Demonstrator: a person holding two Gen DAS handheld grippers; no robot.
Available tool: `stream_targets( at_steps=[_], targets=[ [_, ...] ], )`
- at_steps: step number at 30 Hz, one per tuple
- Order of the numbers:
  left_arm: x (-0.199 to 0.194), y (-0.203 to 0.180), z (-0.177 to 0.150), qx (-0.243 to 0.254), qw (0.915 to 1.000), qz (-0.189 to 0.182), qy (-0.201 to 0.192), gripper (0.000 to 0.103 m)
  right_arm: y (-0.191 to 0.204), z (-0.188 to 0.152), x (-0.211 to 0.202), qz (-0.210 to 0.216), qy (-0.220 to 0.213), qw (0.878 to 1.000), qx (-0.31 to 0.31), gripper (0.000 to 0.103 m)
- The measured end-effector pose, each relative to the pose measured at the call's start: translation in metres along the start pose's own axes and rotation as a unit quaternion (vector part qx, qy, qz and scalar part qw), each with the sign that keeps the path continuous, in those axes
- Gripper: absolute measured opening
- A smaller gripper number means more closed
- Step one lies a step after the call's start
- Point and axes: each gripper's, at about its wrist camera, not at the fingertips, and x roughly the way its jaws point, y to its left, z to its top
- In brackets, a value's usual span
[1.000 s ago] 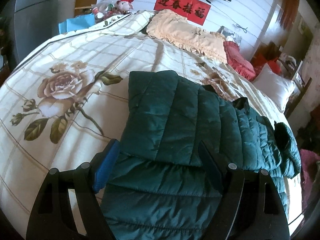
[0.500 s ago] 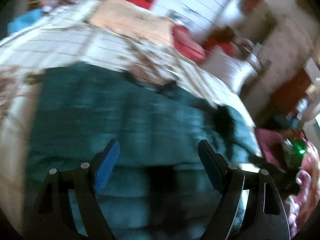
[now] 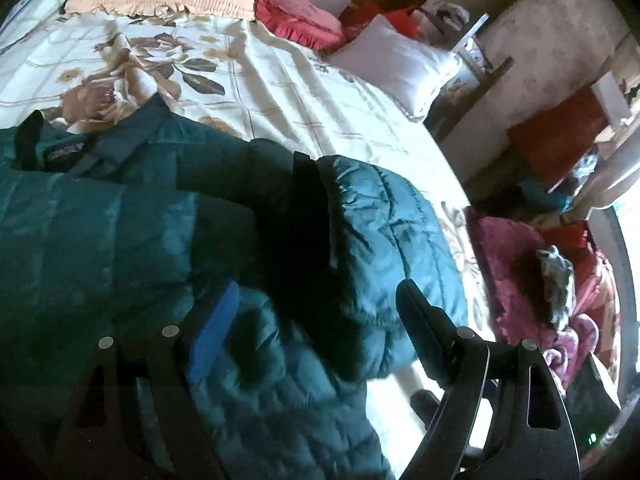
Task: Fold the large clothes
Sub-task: 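Fold the held sleeve side across the jacket body with the right tool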
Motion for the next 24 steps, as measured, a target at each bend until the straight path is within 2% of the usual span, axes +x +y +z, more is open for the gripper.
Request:
stream_targets(
  at_steps=[3,9,10,11,12,14,19,24],
  targets=[
    [0.01,-0.002,0.001,-0.003,1.0,0.004,-0.002,0.081,-0.003,0.002,0.005,-0.018,0.001,1.0,-0.001,0.075],
    [0.023,-0.005,0.003,-0.014,0.9998,0.013,-0.005,0.08,-0.005,0.003,0.013,-0.013,0.011,1.0,0.002,0.075],
    [0.023,-0.006,0.003,-0.012,0.9999,0.002,-0.008,0.076,-0.006,0.002,0.014,-0.013,0.012,1.0,0.003,0.075],
    [0.022,-0.007,0.003,-0.006,0.9999,-0.01,-0.009,0.049,-0.007,0.001,0.014,-0.014,0.012,1.0,0.004,0.075],
    [0.023,-0.007,0.003,-0.001,0.9999,-0.009,-0.007,0.026,-0.008,0.001,0.014,-0.015,0.013,1.0,0.008,0.075],
    [0.018,-0.011,0.003,0.011,0.9997,-0.017,-0.012,0.013,-0.01,0.001,0.014,-0.013,0.015,1.0,0.013,0.075],
    [-0.009,-0.013,0.005,0.041,0.9982,-0.008,-0.044,0.009,-0.007,0.002,0.009,-0.007,0.013,1.0,0.015,0.076],
    [-0.051,0.012,0.009,0.021,0.9968,0.004,-0.076,0.008,-0.001,0.003,-0.001,0.0,0.009,1.0,0.011,0.076]
  ],
)
